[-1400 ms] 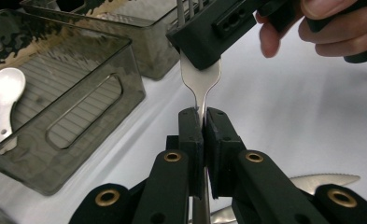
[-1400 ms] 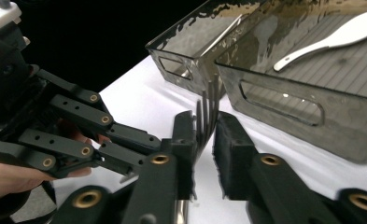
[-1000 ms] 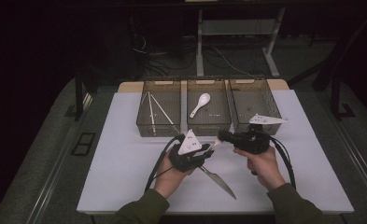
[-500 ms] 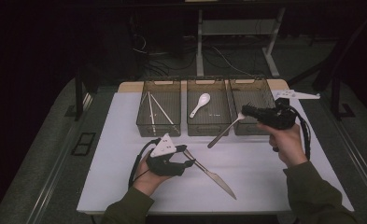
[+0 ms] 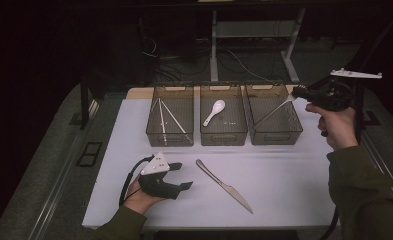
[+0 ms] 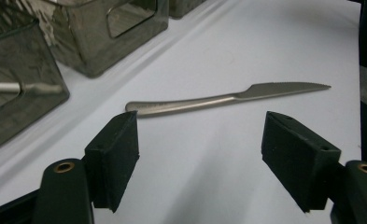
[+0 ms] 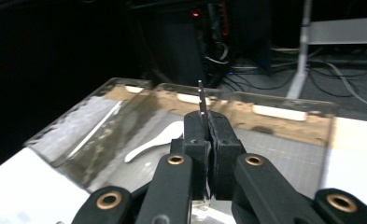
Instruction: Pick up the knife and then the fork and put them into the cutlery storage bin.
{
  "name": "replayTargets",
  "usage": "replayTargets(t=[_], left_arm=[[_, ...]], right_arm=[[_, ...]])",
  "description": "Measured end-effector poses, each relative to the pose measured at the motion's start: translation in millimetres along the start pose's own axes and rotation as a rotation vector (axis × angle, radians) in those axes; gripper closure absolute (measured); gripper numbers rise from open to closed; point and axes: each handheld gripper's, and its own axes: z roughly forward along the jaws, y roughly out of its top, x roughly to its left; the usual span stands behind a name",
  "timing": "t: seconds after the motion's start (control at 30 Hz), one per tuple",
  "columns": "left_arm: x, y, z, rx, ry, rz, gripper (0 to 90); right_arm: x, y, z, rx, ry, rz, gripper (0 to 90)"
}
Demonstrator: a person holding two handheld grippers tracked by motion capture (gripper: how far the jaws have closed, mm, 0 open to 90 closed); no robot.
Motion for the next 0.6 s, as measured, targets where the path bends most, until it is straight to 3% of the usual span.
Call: replayTargets(t=[0.2,0.33,0.6], left_arm=[[-0.2,-3.5,0.5,0.015,0.000,-0.012,17.5],[-1.2,-3.8,3.0,0.022,0.001,-0.010,15.8],[0.1,-5.1,3.9,0.030,-0.006,-0.019,15.4]], right_arm=[[-25.0,2.2,6.9,0.036,-0.086,0.012,87.4],[-37.0,-6.9,23.9,0.106,-0.109,0.023,87.3],[-43.5,-22.3,55.7,0.217,-0.078,0.041,87.3]])
